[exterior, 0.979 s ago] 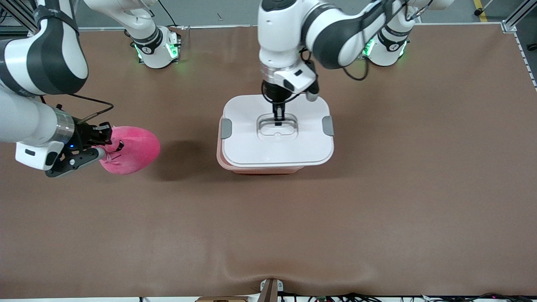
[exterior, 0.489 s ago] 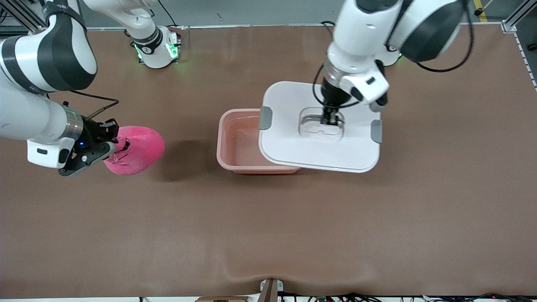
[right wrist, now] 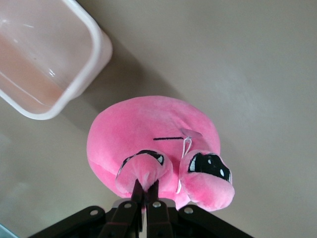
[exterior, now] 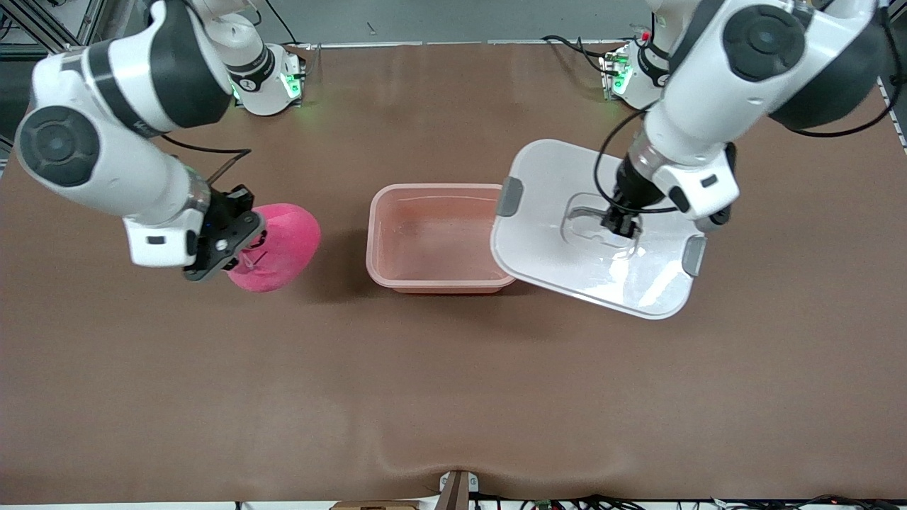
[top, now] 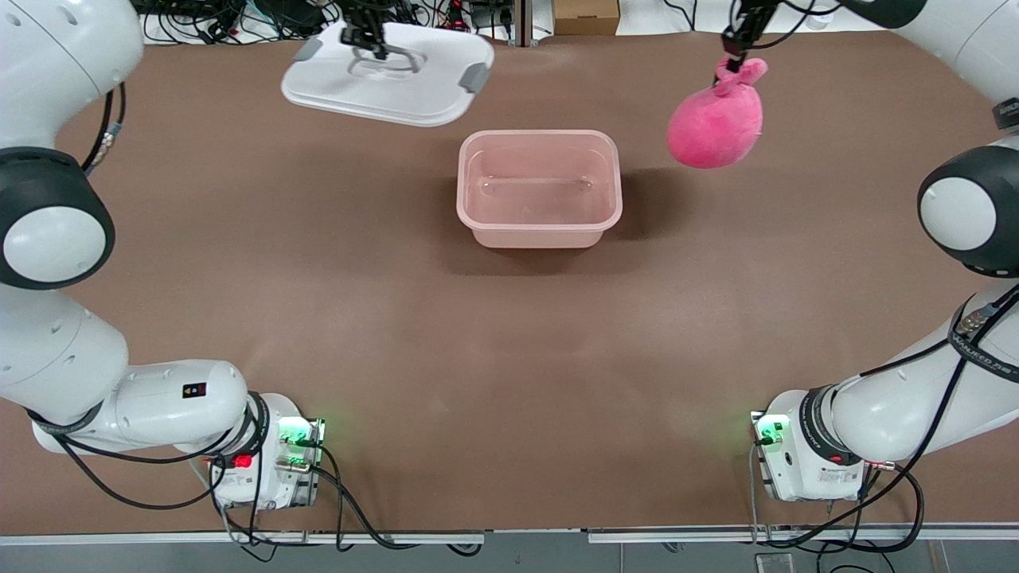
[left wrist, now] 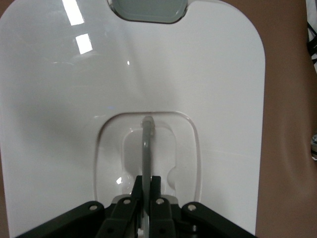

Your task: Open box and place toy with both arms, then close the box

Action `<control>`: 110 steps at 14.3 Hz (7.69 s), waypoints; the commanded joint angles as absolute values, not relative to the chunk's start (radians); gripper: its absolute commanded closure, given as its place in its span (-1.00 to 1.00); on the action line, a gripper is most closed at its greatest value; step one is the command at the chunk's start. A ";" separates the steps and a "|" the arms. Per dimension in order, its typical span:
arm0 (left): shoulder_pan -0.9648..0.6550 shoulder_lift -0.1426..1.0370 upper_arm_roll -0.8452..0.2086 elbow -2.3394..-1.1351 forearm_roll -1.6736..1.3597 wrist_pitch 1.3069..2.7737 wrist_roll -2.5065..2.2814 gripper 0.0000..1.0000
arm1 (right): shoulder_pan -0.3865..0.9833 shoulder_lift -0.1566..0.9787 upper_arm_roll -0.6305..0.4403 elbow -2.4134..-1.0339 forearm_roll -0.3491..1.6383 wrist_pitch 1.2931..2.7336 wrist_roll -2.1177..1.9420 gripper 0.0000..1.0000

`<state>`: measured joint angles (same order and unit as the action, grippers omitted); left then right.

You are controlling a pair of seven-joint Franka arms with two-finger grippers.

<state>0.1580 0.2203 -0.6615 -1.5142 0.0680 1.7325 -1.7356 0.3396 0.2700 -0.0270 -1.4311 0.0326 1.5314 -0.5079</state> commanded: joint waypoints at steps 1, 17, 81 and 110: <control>0.245 0.193 -0.672 -1.525 0.015 1.701 -1.611 1.00 | 0.415 0.259 -0.038 -1.416 0.035 1.535 -0.538 1.00; 0.543 0.212 -0.664 -1.539 -0.071 1.493 -0.994 1.00 | 0.738 0.268 -0.035 -1.397 0.041 1.644 -0.891 1.00; -0.109 0.472 -0.730 -1.565 0.268 2.112 -2.426 1.00 | 0.052 -0.005 -0.040 -1.557 0.045 1.497 -0.390 -1.00; -0.379 0.624 -0.716 -1.568 0.784 2.123 -3.074 1.00 | -0.040 0.038 -0.080 -1.470 0.037 1.463 -0.186 -1.00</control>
